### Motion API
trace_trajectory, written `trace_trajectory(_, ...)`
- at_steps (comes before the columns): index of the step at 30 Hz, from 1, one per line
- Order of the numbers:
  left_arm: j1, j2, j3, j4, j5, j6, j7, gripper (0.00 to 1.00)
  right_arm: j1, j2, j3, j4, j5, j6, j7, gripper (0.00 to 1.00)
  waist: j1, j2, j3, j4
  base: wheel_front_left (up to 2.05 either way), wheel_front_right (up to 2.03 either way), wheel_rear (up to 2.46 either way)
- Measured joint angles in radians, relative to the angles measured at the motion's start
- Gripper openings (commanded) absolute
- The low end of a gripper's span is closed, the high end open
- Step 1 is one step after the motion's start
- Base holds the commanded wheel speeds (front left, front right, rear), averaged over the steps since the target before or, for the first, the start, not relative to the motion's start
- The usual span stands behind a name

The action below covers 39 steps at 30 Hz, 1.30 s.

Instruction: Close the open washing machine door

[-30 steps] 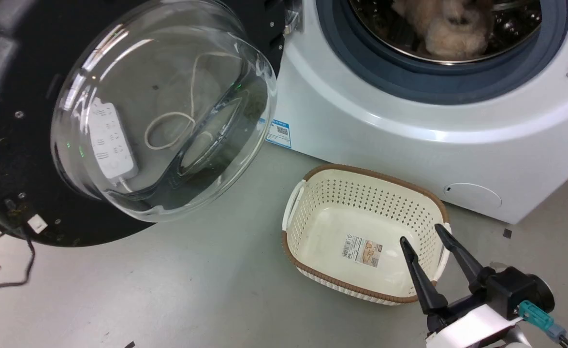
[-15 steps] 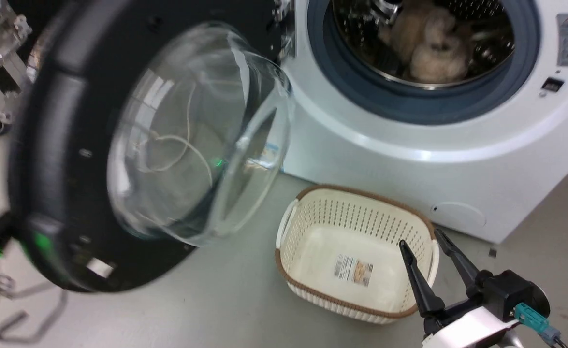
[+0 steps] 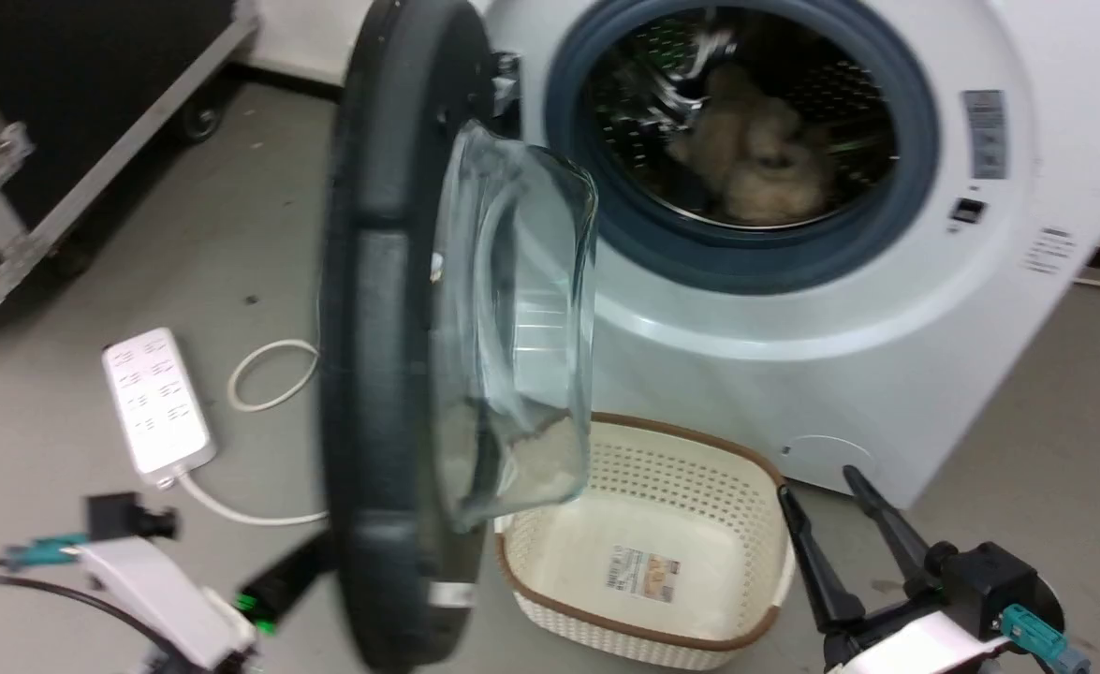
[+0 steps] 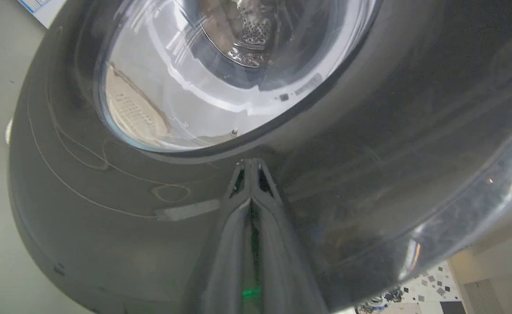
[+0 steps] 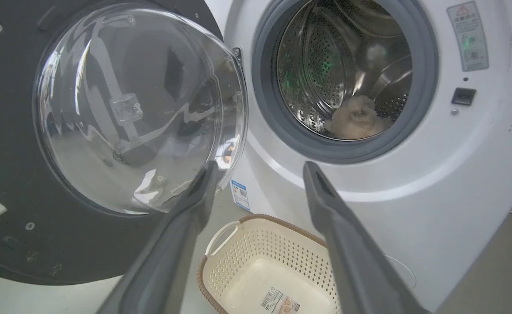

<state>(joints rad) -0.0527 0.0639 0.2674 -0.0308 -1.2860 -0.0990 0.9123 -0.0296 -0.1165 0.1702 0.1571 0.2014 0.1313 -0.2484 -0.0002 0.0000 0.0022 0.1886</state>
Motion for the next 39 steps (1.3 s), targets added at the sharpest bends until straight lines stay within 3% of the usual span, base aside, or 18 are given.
trace_trajectory(4,0.050,-0.010,-0.117,-0.034,-0.103,0.008,-0.090,0.00,0.000,0.003,-0.009,-0.002,-0.004,0.000,0.002,1.00,0.0001,0.0000,0.001,-0.053,0.00,0.00,0.00)
trace_trajectory(5,0.068,-0.007,-0.227,-0.042,-0.167,0.008,-0.182,0.00,-0.002,0.004,-0.016,-0.007,-0.004,0.000,0.005,1.00,0.0002,0.0000,0.010,-0.102,0.00,0.00,0.00)
trace_trajectory(13,0.000,-0.015,-0.447,0.019,-0.193,-0.006,-0.381,0.00,-0.028,0.000,-0.026,-0.013,0.002,0.000,0.007,1.00,0.0003,0.0000,0.066,-0.260,0.00,0.00,0.00)
trace_trajectory(23,-0.325,-0.014,-0.521,0.260,-0.255,-0.006,-0.701,0.00,-0.080,0.001,-0.033,-0.001,0.030,0.000,0.000,1.00,0.0004,0.0001,0.191,-0.462,0.00,0.00,0.00)
trace_trajectory(29,-0.533,-0.015,-0.552,0.434,-0.312,-0.010,-0.829,0.00,-0.101,0.011,-0.018,0.022,0.044,0.000,-0.009,1.00,0.0005,0.0001,0.264,-0.555,0.00,0.00,0.00)
trace_trajectory(35,-0.664,-0.016,-0.580,0.589,-0.330,-0.019,-0.887,0.00,-0.119,0.023,-0.020,0.018,0.046,0.000,-0.009,1.00,0.0005,0.0001,0.312,-0.601,0.00,0.00,0.00)
trace_trajectory(39,-0.671,-0.015,-0.600,0.626,-0.335,-0.025,-0.887,0.00,-0.122,0.026,-0.031,0.017,0.046,0.000,-0.009,1.00,0.0004,0.0001,0.302,-0.587,0.00,0.00,0.00)
